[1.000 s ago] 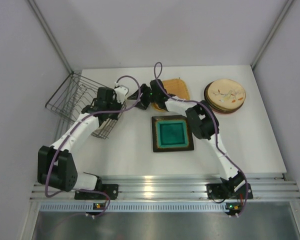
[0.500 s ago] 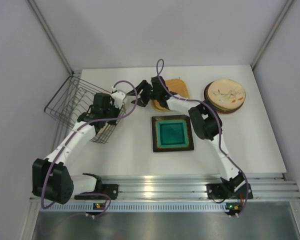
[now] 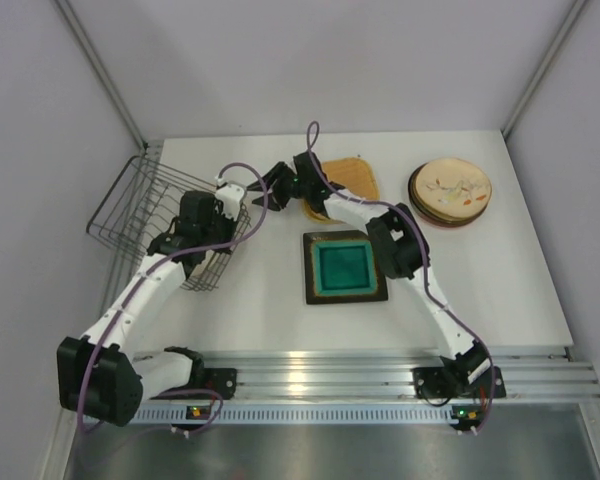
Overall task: Unload the plates from the dish rack
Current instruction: Grab a plate with the right arm
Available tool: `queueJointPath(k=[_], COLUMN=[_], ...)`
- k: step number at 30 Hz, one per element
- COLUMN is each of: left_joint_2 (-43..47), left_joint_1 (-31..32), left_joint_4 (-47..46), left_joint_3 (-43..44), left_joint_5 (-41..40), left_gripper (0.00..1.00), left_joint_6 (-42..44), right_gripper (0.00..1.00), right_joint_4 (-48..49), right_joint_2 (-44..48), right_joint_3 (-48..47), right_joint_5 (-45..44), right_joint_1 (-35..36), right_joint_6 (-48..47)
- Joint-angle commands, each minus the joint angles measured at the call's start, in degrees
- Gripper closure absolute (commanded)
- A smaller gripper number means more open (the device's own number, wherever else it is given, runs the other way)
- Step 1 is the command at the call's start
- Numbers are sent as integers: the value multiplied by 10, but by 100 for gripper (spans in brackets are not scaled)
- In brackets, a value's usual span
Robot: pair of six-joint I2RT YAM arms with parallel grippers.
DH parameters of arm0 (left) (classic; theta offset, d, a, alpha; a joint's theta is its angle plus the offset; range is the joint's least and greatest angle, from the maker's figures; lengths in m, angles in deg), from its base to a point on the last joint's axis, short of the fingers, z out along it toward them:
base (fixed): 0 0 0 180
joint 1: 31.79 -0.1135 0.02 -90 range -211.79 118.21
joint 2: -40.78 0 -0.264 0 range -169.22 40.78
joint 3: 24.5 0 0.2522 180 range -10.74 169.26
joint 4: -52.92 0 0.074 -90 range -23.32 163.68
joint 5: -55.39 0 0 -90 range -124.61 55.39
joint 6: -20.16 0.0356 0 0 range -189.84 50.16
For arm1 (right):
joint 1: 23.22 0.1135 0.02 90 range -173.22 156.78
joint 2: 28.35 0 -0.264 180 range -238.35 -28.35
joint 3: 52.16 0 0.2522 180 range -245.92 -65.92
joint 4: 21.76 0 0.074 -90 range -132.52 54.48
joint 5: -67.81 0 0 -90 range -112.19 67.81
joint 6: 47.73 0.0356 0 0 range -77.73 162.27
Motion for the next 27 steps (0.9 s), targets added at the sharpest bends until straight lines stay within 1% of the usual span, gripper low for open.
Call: queueJointPath(k=[1,3,7,12,16,18,19,21,22,24,25,26,27], left_joint_2=[51,56,55,53,50,50,50,50,49,50,50,51,53], left_joint_1=[-11,-12,-12,-12,-12,-12,-12,-12,-12,-11,-11,-11,-12], left_joint_4=[-23,-29,-35,-37,-37,-37,-38,-38,-38,-37,-37,-35,-33], left_joint_3=[2,-2,-9,-14,-15,-16,-16,-17,-17,-18,-18,-17,-18], left_joint_5=[-64,-59,-52,-46,-44,-41,-40,-38,-36,-34,-33,-33,-33], left_gripper=[100,100,100,100,100,100,100,100,100,100,100,100,100], left_joint_6=[-62,-65,-67,-69,-71,-73,-73,-74,-75,-76,-76,-76,-76], right_gripper=[50,50,50,49,51,58,66,75,81,88,95,99,100], right_joint_4=[28,41,52,62,86,108,123,143,144,148,147,146,145], right_joint_2=[21,23,15,25,16,15,15,13,9,4,0,0,1], right_joint_3=[8,23,18,35,38,46,49,48,41,20,14,8,8], right_joint_5=[20,22,28,27,32,30,28,20,18,10,3,-4,-10], right_joint_1=[22,24,28,27,28,29,29,31,31,31,31,30,28], right_joint_6=[5,11,26,28,55,74,89,102,109,118,123,123,123])
